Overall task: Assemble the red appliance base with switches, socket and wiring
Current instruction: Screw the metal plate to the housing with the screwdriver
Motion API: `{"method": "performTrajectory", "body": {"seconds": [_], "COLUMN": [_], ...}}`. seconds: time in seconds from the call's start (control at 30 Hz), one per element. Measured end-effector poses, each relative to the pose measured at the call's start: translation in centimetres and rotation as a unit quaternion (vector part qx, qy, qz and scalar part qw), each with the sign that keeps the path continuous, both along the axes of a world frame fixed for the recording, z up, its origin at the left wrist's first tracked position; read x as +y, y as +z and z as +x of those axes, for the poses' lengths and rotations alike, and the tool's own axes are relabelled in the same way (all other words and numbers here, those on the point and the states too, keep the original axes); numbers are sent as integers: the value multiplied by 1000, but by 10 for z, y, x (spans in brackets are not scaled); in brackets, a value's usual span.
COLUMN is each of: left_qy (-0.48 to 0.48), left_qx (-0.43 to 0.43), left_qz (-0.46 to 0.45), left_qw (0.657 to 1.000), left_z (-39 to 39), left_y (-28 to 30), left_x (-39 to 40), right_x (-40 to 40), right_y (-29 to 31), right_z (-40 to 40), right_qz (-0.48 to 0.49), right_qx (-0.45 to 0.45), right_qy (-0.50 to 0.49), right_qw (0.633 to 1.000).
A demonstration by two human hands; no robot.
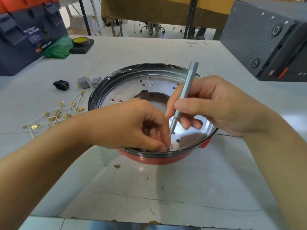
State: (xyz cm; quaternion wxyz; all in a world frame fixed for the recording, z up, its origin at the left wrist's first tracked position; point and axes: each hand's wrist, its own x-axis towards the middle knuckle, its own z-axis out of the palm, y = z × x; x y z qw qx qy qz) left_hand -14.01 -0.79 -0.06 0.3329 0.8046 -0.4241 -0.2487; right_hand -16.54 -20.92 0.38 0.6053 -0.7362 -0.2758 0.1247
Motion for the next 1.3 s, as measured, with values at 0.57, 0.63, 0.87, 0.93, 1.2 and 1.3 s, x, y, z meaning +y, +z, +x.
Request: {"method": "performTrajectory", "body": {"seconds": [0.57, 0.63, 0.87, 0.93, 1.2, 1.3], "left_qy": [-6, -8, -13, -17, -22, -22], "left_qx": [-7, -9, 10, 15, 8, 11], "left_qz": [5, 7, 0, -2, -7, -10], "left_qw": [1000, 1000, 1000, 1000, 1000, 1000], "left_z": [-1, -1, 1, 2, 2, 2], "left_y": [3, 3, 2, 2, 1, 2], "left_x": [-1, 0, 0, 0, 0, 0], "right_x": [9, 9, 8, 8, 9, 8], "right_y": [5, 7, 7, 7, 7, 8], "right_z": [-9, -9, -8, -7, -8, -8], "right_qz": [-107, -112, -125, -133, -133, -147], "right_qx": [-22, -25, -32, -33, -35, -45], "right_qy": [31, 34, 32, 26, 37, 39], "right_qw": [993, 993, 991, 990, 990, 987]}}
